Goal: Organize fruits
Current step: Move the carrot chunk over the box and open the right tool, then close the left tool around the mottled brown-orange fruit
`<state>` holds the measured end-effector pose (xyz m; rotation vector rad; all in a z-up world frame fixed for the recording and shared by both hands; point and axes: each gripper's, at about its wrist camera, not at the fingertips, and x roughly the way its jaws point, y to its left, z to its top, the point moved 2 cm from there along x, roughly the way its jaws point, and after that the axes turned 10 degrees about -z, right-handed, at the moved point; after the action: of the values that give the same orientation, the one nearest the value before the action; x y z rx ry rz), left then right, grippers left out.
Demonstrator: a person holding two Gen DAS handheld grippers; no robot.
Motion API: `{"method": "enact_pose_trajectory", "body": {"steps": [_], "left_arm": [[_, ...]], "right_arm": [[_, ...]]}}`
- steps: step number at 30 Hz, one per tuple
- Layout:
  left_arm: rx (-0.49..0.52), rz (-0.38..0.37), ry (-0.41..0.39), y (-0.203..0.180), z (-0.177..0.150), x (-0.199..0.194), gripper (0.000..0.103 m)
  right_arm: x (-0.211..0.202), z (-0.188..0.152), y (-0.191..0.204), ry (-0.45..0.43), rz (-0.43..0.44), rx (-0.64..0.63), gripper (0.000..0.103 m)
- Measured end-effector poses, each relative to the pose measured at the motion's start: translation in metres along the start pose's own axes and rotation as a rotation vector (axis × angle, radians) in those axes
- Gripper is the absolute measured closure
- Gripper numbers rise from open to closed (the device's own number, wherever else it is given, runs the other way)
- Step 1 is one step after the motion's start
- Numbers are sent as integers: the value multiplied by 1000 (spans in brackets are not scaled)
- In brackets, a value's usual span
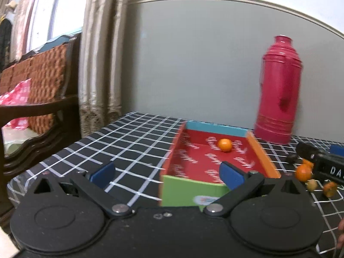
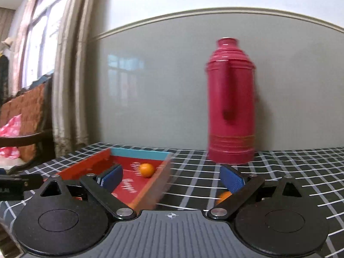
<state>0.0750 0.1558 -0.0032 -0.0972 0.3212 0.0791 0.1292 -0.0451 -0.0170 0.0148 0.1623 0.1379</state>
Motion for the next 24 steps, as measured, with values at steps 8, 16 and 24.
{"method": "enact_pose_trajectory", "body": {"steps": [8,16,24], "left_arm": [[28,-78,2,-47,-2,9,6],[105,-197,29,-114,-8,19,6],[113,-293,61,-157,-16,30,6]], "right_arm": [[-16,8,-67,-1,-126,38,4],[-37,12,-117,-20,-224,20,4],[-48,11,-175,16,-328,83,4]]}}
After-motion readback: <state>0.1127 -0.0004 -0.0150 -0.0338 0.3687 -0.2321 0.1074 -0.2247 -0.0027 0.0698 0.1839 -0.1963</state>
